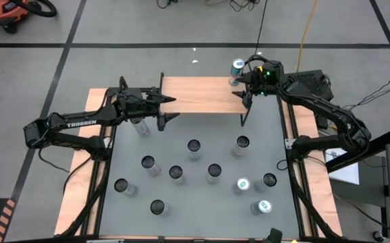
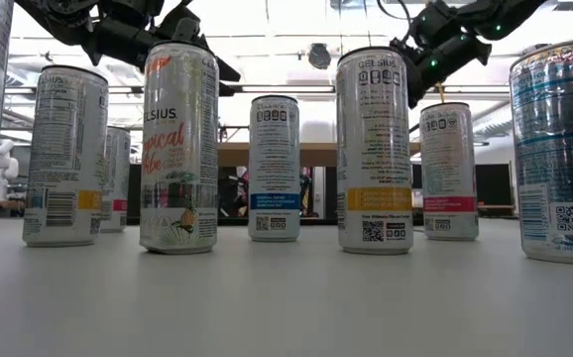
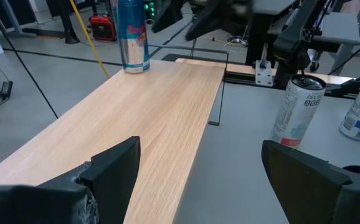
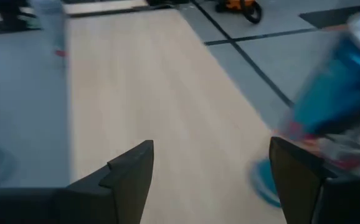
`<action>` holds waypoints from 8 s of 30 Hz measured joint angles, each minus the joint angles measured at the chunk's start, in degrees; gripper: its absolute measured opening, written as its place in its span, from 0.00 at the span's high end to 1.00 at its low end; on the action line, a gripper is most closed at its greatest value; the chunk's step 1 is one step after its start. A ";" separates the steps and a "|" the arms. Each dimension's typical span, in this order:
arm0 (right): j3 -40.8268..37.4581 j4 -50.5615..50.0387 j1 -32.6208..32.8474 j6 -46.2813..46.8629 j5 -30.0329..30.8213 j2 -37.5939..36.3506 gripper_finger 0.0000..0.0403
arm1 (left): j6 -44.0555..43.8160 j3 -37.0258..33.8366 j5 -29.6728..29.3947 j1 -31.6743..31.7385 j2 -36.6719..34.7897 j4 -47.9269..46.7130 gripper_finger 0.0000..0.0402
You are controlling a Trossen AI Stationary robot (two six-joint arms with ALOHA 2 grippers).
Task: Place canned beverage on shelf
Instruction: Put the top blue soda can on the shelf, then put the right white yellow soda can on the shelf
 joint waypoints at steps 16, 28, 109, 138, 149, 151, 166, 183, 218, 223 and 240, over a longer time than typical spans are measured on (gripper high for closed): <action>0.01 -1.93 30.92 10.23 17.76 -5.15 0.37 | -1.49 0.00 0.01 -0.07 0.00 -0.50 0.18; 0.01 0.98 53.13 17.40 35.15 -1.54 0.37 | -2.02 0.00 -0.08 -5.63 0.00 -1.23 0.18; 24.93 -44.35 75.28 54.04 48.64 15.77 0.37 | -7.04 -1.21 -23.03 -45.63 1.06 -3.15 0.18; 24.88 -28.68 70.08 43.90 39.11 22.95 0.17 | -7.37 -1.73 -23.83 -45.48 1.84 -3.48 0.18; 24.88 -28.64 69.42 43.03 38.86 27.41 0.17 | -7.39 -1.73 -23.83 -45.52 1.84 -3.24 0.18; 24.88 -28.66 69.42 43.67 38.67 27.44 0.19 | -7.42 -1.73 -23.83 -45.52 1.84 -3.22 0.18; 24.88 -28.67 68.64 42.99 37.22 27.37 0.49 | -8.75 -1.70 -24.23 -45.52 1.84 -2.02 0.18; 29.57 -30.44 68.44 41.16 36.10 26.57 0.54 | -8.46 -1.68 -24.23 -45.52 1.86 -1.38 0.18; 33.93 -24.89 71.13 21.03 38.95 19.68 0.55 | -3.91 -1.64 -17.41 -47.51 8.72 20.96 0.18; 33.93 -23.15 71.08 15.49 38.99 19.68 0.55 | -2.36 -1.64 -19.72 -46.90 11.74 23.82 0.18; 33.93 -16.28 70.97 0.75 38.85 19.68 0.55 | 0.20 -1.64 -19.14 -44.50 16.92 24.89 0.18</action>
